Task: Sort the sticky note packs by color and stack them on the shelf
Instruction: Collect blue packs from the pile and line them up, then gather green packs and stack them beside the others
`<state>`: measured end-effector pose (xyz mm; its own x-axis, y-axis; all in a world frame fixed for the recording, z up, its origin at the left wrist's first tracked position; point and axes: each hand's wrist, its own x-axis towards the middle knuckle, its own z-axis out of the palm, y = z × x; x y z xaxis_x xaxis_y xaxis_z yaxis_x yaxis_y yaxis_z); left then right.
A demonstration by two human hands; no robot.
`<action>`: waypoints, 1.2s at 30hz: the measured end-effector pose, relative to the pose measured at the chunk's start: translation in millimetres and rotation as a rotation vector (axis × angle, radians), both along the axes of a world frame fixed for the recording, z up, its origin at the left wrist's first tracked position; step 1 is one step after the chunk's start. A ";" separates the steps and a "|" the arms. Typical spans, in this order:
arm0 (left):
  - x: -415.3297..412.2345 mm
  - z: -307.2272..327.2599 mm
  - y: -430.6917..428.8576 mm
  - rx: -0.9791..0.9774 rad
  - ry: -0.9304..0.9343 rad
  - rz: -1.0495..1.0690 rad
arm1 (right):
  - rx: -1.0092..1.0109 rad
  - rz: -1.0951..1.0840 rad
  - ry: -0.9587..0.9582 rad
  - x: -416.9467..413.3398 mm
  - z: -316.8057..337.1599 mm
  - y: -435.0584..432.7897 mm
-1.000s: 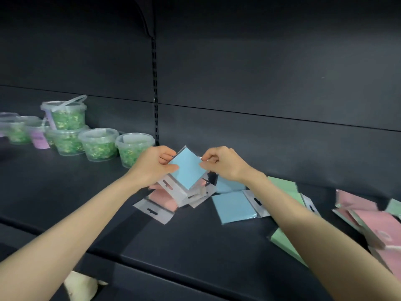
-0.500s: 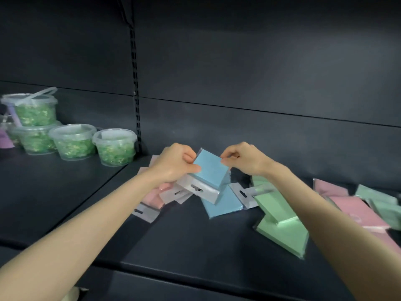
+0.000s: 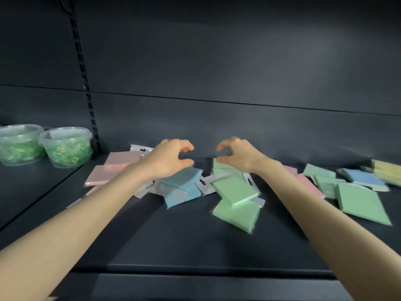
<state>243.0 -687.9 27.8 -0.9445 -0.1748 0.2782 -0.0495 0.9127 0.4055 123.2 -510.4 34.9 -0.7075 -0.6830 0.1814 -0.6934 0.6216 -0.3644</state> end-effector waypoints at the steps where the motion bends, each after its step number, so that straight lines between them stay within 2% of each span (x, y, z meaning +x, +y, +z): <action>1: -2.8 4.7 10.7 0.001 0.028 -0.030 | -0.012 -0.016 0.018 -2.5 4.2 13.9; 6: -24.8 15.5 90.5 -0.022 0.127 -0.181 | -0.083 -0.135 0.067 -18.1 14.1 102.5; 14: -68.4 -8.3 240.3 0.011 0.097 -0.300 | -0.041 -0.239 0.071 -44.4 -8.4 263.9; 19: -87.5 -28.6 303.7 -0.003 0.018 -0.257 | -0.075 -0.205 -0.087 -57.6 -30.1 323.2; 22: -96.5 -37.5 326.6 -0.103 -0.083 -0.172 | -0.125 -0.175 -0.208 -66.0 -40.3 335.1; 28: -109.3 -45.1 349.6 -0.206 -0.114 -0.027 | -0.221 -0.103 -0.207 -72.7 -48.1 345.0; 31: -115.5 -49.4 350.3 -0.096 -0.071 -0.020 | -0.321 -0.084 -0.191 -70.2 -48.9 346.1; 36: -99.6 -38.6 340.6 0.378 0.105 -0.083 | -0.563 -0.008 -0.242 -61.1 -28.5 337.4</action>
<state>143.4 -347.2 -10.8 -0.9294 -0.2077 0.3051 0.0780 0.6974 0.7124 62.1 -172.9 6.4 -0.7782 -0.5234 0.3470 -0.5465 0.2922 -0.7848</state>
